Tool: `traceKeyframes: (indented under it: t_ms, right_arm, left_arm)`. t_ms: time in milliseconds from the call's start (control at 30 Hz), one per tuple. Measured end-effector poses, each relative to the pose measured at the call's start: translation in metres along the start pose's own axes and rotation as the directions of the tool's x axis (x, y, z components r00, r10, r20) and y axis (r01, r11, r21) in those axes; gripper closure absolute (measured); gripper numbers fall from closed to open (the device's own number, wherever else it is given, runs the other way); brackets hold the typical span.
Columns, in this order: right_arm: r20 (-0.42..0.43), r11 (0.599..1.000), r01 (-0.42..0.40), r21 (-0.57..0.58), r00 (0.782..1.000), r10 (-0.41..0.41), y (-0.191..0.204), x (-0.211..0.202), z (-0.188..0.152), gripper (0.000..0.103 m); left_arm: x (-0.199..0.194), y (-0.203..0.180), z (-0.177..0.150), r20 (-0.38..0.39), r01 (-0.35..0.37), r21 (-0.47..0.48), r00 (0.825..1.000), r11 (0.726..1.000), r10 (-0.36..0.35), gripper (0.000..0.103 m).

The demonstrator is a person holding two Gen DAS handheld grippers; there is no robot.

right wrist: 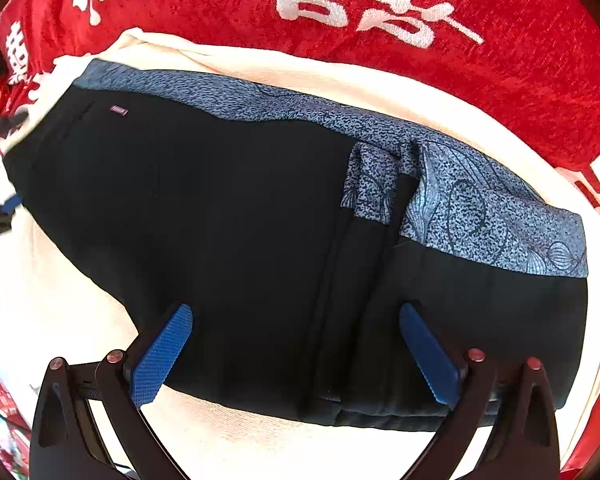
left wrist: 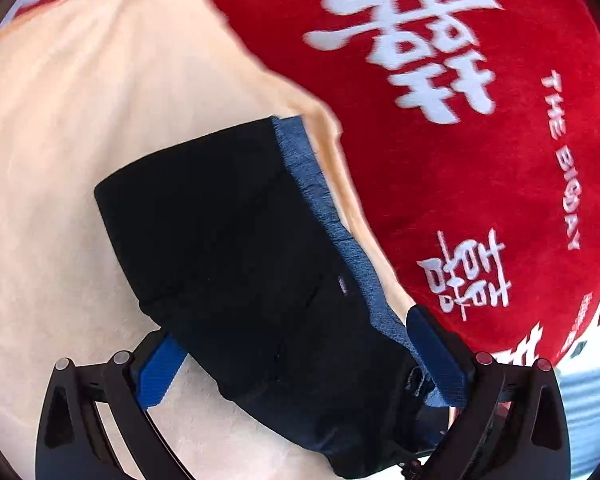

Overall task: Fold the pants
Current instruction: 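Grasp one end of the folded trousers with both grippers and lift it, then fold the lifted end over the trousers and open both grippers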

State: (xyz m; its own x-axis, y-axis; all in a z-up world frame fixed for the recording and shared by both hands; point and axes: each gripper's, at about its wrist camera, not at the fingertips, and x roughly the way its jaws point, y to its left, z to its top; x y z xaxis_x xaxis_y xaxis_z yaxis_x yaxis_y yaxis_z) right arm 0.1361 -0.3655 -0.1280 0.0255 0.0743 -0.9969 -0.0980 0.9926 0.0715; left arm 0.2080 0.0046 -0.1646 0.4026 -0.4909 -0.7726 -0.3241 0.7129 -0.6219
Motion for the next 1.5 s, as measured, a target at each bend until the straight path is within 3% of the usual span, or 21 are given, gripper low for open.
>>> traceKeyframes:
  t_ms: [133,167,233,267,367,400,433,500,567,633,667,800,967,1000,1033,1067,1100,1200,1300,1500]
  right_arm:
    - [-0.002,1.0,0.004,-0.006,1.0,-0.004,0.005,0.002,-0.005,0.0]
    - [-0.005,1.0,0.001,-0.003,1.0,-0.001,0.011,-0.001,-0.005,0.0]
    - [-0.008,1.0,-0.009,0.004,1.0,0.009,0.008,-0.008,0.0,0.0]
    - [-0.004,1.0,-0.027,0.016,1.0,0.027,0.007,-0.016,0.003,0.0]
    - [0.018,0.991,-0.125,0.056,0.992,0.124,0.001,-0.042,0.027,0.0]
    - [0.011,0.983,-0.174,0.064,0.985,0.173,0.001,-0.05,0.039,0.0]
    - [-0.001,0.973,-0.221,0.071,0.975,0.221,0.002,-0.055,0.053,0.0]
    - [-0.045,0.946,-0.314,0.08,0.947,0.318,0.011,-0.061,0.088,0.0]
    - [-0.105,0.907,-0.416,0.067,0.901,0.421,0.035,-0.063,0.127,0.0]
    - [-0.157,0.884,-0.465,0.042,0.871,0.465,0.065,-0.061,0.157,0.0]
    - [-0.204,0.873,-0.487,0.016,0.853,0.48,0.087,-0.057,0.174,0.0]
    - [-0.356,0.837,-0.537,-0.105,0.806,0.472,0.171,-0.042,0.215,0.0]
    - [-0.523,0.848,-0.475,-0.235,0.797,0.301,0.241,0.008,0.217,0.0]
    - [-0.541,0.851,-0.469,-0.238,0.791,0.285,0.244,0.017,0.214,0.005]
    - [-0.551,0.851,-0.469,-0.237,0.786,0.28,0.244,0.022,0.211,0.02]
    - [-0.545,0.859,-0.46,-0.226,0.791,0.28,0.238,0.023,0.207,0.074]
    - [-0.529,0.863,-0.462,-0.205,0.794,0.299,0.232,0.021,0.208,0.081]
    - [-0.457,0.839,-0.521,-0.156,0.791,0.406,0.2,-0.001,0.202,0.084]
    - [-0.376,0.809,-0.58,-0.09,0.772,0.512,0.159,-0.027,0.192,0.084]
    - [-0.132,0.742,-0.67,0.012,0.734,0.666,0.051,-0.097,0.154,0.084]
  left_arm:
    - [0.022,0.006,-0.001,-0.045,-0.124,-0.006,0.991,0.992,0.124,0.005]
    - [0.02,-0.001,-0.002,-0.023,-0.152,0.01,0.988,0.988,0.152,0.011]
    - [0.019,-0.014,-0.004,-0.003,-0.24,0.071,0.971,0.968,0.241,0.039]
    - [0.022,-0.023,-0.006,0.011,-0.327,0.134,0.944,0.935,0.329,0.061]
    - [0.024,-0.044,-0.016,0.084,-0.447,0.309,0.892,0.839,0.444,0.067]
    - [0.025,-0.056,-0.023,0.128,-0.481,0.379,0.873,0.79,0.471,0.068]
    - [0.028,-0.073,-0.036,0.202,-0.528,0.478,0.844,0.702,0.497,0.068]
    - [0.031,-0.091,-0.056,0.288,-0.561,0.575,0.82,0.595,0.495,0.068]
    - [0.033,-0.102,-0.07,0.336,-0.576,0.629,0.807,0.523,0.485,0.068]
    - [0.036,-0.11,-0.079,0.369,-0.581,0.669,0.801,0.463,0.471,0.068]
    - [0.036,-0.112,-0.081,0.377,-0.582,0.678,0.8,0.45,0.467,0.068]
    - [0.035,-0.112,-0.084,0.383,-0.583,0.686,0.798,0.435,0.465,0.068]
    - [0.033,-0.109,-0.082,0.382,-0.583,0.676,0.8,0.45,0.463,0.068]
    - [0.033,-0.11,-0.083,0.386,-0.585,0.678,0.799,0.445,0.461,0.068]
    - [0.034,-0.11,-0.086,0.389,-0.585,0.681,0.798,0.44,0.46,0.068]
    - [0.035,-0.111,-0.084,0.38,-0.584,0.681,0.797,0.442,0.468,0.068]
    - [0.035,-0.111,-0.084,0.369,-0.577,0.678,0.803,0.456,0.468,0.068]
    - [0.028,-0.127,-0.091,0.385,-0.562,0.696,0.817,0.446,0.429,0.068]
    - [0.019,-0.156,-0.103,0.392,-0.532,0.723,0.841,0.44,0.372,0.068]
    - [0.002,-0.229,-0.14,0.357,-0.433,0.794,0.9,0.426,0.249,0.068]
